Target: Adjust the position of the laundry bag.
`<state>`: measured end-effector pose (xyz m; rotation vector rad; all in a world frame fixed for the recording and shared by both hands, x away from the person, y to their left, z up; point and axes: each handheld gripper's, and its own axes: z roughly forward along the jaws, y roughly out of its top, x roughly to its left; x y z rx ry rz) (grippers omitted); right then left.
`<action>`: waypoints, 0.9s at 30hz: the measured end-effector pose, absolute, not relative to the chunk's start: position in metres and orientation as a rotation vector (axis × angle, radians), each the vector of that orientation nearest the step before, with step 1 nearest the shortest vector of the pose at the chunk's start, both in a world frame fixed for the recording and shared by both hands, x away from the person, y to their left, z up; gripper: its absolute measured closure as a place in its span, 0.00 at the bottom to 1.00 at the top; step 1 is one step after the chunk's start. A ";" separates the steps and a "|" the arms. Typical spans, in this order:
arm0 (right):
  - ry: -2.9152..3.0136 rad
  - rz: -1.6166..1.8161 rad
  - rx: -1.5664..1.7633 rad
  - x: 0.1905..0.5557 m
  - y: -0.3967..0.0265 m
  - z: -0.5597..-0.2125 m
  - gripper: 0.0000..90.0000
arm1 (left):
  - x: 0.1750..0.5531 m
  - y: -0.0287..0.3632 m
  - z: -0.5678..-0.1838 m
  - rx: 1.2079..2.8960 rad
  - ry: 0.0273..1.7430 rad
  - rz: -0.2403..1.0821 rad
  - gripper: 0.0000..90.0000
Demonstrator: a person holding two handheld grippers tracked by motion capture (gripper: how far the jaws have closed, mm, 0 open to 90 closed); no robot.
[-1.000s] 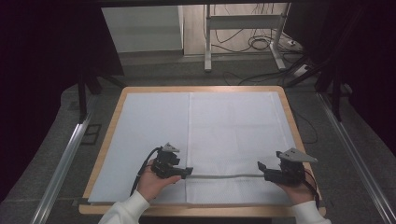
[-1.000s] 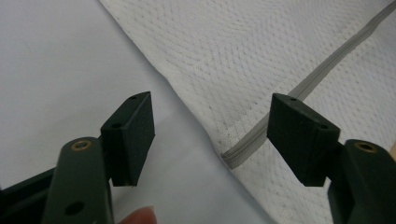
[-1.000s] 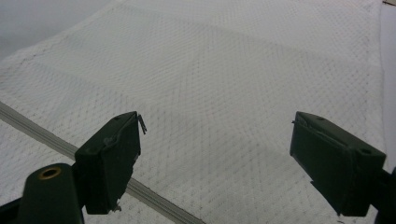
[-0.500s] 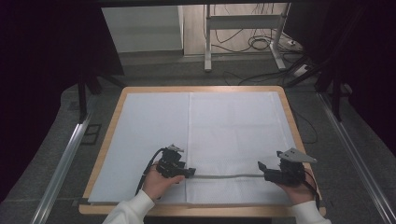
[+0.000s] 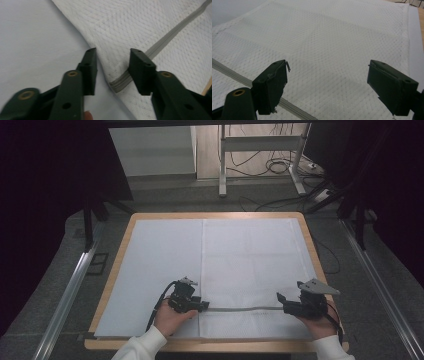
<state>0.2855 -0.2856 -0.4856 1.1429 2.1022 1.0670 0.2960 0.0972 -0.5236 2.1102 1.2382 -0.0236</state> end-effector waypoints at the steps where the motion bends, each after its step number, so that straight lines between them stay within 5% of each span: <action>1: 2.102 1.067 1.143 0.285 -0.286 -0.486 0.18 | 0.295 0.096 -0.524 2.118 1.228 -0.020 0.69; 9: 2.097 1.068 1.144 0.285 -0.285 -0.485 0.18 | 0.298 0.092 -0.526 2.150 1.194 0.041 0.94; 27: 2.072 1.040 1.290 0.303 -0.313 -0.464 0.21 | 0.298 0.093 -0.526 2.157 1.162 0.063 0.98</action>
